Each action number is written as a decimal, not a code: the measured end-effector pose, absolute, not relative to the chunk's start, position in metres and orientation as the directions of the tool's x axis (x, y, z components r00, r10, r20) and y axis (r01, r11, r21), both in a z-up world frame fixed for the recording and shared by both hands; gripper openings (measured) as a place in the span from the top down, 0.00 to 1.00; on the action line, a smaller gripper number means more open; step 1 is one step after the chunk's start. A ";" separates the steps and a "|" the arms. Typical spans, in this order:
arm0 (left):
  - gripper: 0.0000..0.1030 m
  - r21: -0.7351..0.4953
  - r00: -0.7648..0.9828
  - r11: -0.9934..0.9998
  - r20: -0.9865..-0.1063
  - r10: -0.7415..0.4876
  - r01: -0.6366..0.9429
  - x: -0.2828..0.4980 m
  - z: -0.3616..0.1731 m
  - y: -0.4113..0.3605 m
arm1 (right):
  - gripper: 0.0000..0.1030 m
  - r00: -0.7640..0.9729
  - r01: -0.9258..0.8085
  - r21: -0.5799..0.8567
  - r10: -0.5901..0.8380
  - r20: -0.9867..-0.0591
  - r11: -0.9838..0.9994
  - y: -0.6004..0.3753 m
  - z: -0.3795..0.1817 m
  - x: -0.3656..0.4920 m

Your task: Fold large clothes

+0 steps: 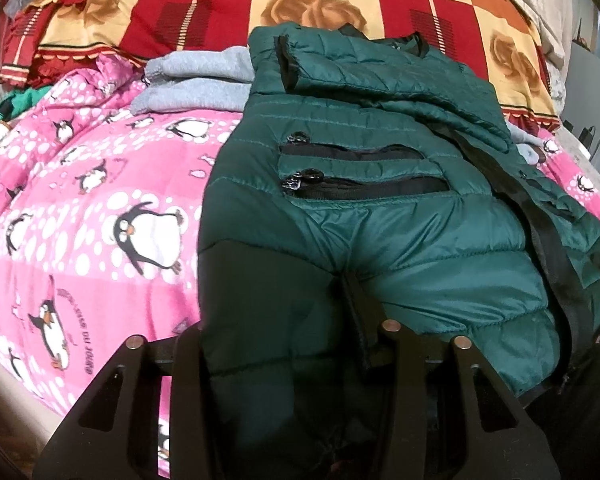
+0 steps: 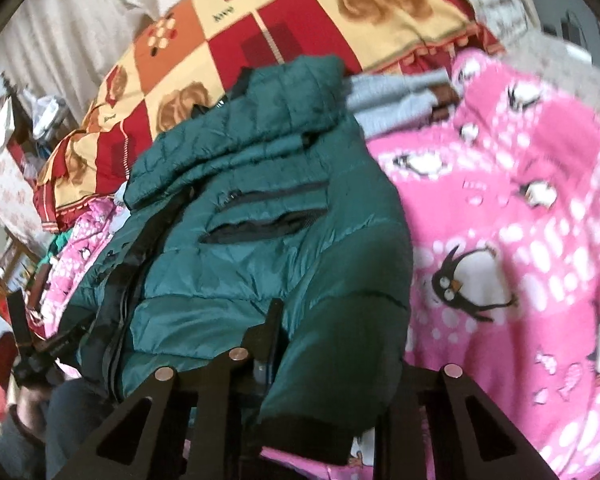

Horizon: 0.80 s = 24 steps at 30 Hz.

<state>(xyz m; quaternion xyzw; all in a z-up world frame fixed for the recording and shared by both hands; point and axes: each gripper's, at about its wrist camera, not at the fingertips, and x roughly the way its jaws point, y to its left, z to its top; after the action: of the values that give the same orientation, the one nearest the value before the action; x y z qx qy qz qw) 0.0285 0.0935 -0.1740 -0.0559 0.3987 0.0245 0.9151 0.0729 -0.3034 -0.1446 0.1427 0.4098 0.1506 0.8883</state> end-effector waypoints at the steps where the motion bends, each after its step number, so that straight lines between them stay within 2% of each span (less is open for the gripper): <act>1: 0.68 -0.076 0.684 0.993 -0.730 0.007 -0.092 0.027 -0.172 0.095 | 0.81 0.622 -0.153 0.375 0.384 -0.683 0.914 -0.303 -0.143 0.071; 5: 0.76 -0.072 0.688 0.993 -0.726 0.016 -0.099 0.018 -0.165 0.101 | 0.82 0.644 -0.161 0.356 0.371 -0.669 0.921 -0.301 -0.135 0.061; 8: 0.78 -0.091 0.690 0.990 -0.724 0.010 -0.110 0.010 -0.158 0.108 | 0.82 0.657 -0.167 0.365 0.379 -0.651 0.916 -0.300 -0.127 0.055; 20: 0.82 -0.223 0.744 0.970 -0.664 -0.075 -0.101 -0.012 -0.106 0.137 | 0.82 0.677 -0.192 0.517 0.494 -0.546 0.834 -0.315 -0.084 0.047; 24: 0.82 -0.221 0.741 0.972 -0.666 -0.088 -0.083 -0.019 -0.100 0.139 | 0.83 0.672 -0.211 0.495 0.492 -0.553 0.843 -0.315 -0.075 0.043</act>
<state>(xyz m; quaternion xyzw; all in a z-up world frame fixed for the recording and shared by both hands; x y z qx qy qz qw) -0.0187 0.1392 -0.1000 -0.1189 0.3600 -0.0012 0.9253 0.0427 -0.3150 -0.0753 0.1991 0.3537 0.1969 0.8925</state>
